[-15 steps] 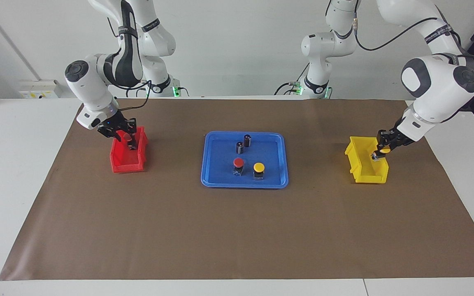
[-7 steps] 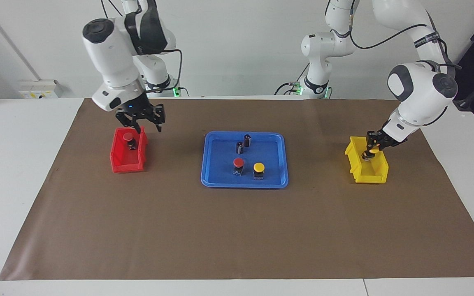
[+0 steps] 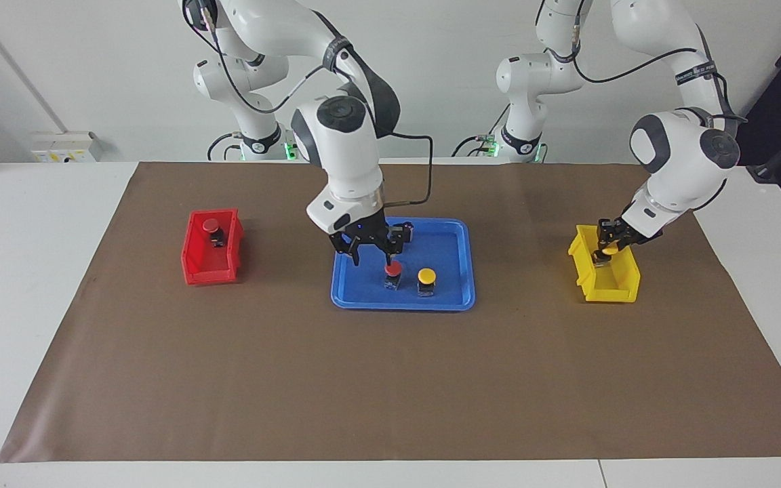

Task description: Sort red and yellow buttons by color

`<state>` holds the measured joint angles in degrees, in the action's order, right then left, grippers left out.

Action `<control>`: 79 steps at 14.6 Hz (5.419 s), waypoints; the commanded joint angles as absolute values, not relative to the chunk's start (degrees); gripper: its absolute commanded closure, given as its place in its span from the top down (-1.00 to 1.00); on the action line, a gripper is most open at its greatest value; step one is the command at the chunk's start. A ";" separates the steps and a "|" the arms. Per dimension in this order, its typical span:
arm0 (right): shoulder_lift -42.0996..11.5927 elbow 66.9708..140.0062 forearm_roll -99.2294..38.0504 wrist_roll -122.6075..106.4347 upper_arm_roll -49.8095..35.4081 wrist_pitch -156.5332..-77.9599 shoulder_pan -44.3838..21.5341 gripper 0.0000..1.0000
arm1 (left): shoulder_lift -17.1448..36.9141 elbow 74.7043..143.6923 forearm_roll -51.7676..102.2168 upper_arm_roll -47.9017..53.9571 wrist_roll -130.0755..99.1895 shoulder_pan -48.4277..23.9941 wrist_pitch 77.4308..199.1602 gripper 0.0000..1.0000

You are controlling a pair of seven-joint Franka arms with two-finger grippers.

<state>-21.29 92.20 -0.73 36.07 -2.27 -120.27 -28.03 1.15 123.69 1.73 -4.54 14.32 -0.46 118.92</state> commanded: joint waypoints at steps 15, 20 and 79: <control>-21.97 101.77 0.26 37.88 -2.11 -130.16 -31.90 0.37 | 0.18 121.92 1.85 -4.57 14.59 -0.62 115.33 0.13; -21.45 103.18 0.26 37.79 -2.11 -130.34 -32.70 0.36 | 0.35 114.09 1.85 -4.13 8.03 -3.40 108.46 0.30; 6.15 140.27 -1.23 -21.18 -1.58 -135.70 6.42 -0.40 | 19.97 87.80 8.09 -5.09 -36.83 -37.28 102.41 -0.97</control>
